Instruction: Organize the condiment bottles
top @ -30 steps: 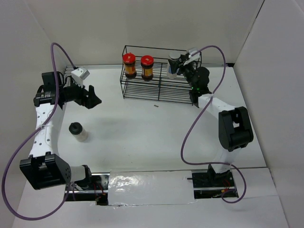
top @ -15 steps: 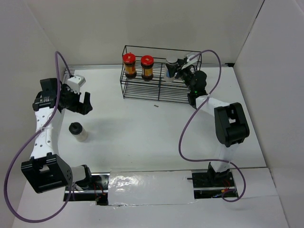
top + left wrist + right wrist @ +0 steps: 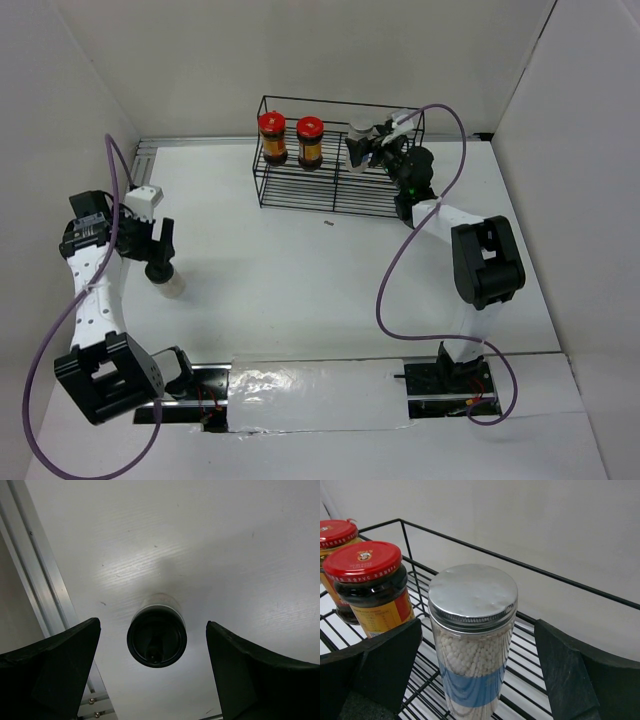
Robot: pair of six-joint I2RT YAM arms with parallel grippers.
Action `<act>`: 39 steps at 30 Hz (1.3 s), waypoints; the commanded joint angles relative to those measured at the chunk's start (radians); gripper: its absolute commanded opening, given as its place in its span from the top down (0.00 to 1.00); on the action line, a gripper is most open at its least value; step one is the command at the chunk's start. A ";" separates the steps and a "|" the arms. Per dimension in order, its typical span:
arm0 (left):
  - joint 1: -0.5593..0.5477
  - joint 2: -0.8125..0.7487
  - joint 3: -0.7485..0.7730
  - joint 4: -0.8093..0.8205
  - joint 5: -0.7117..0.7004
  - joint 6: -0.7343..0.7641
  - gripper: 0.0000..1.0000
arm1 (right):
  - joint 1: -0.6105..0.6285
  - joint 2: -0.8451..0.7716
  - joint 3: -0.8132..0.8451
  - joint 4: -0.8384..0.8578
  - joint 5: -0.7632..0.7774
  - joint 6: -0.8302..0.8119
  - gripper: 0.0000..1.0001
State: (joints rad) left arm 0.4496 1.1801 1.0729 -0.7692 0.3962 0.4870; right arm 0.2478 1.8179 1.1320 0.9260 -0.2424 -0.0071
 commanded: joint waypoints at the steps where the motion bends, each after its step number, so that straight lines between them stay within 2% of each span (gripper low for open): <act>1: 0.023 -0.027 -0.060 0.037 -0.035 0.048 0.01 | -0.004 -0.052 0.035 -0.035 0.026 -0.004 0.00; 4: 0.044 -0.033 -0.132 0.094 -0.072 0.067 0.01 | -0.004 -0.052 0.052 -0.084 0.025 -0.011 0.00; 10: 0.078 -0.108 -0.240 0.123 0.015 0.102 0.01 | -0.004 -0.092 0.015 -0.064 0.041 -0.040 0.00; 12: 0.089 -0.112 -0.278 0.137 -0.003 0.114 0.01 | -0.005 -0.101 0.011 -0.070 0.041 -0.044 0.00; 16: 0.110 -0.126 -0.381 0.240 -0.039 0.139 0.01 | -0.004 -0.126 -0.011 -0.047 0.040 -0.042 0.00; 22: 0.121 -0.145 -0.470 0.332 0.029 0.130 0.01 | -0.007 -0.137 -0.002 -0.065 0.034 -0.057 0.00; 31: 0.141 -0.155 -0.628 0.574 0.039 0.148 0.01 | -0.007 -0.173 -0.021 -0.061 0.026 -0.074 0.00; 39: 0.143 -0.158 -0.680 0.724 0.089 0.113 0.03 | -0.005 -0.195 -0.031 -0.064 0.031 -0.087 0.00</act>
State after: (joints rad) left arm 0.5869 1.0382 0.4011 -0.1711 0.4301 0.5995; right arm 0.2478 1.6718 1.1065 0.8433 -0.2188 -0.0769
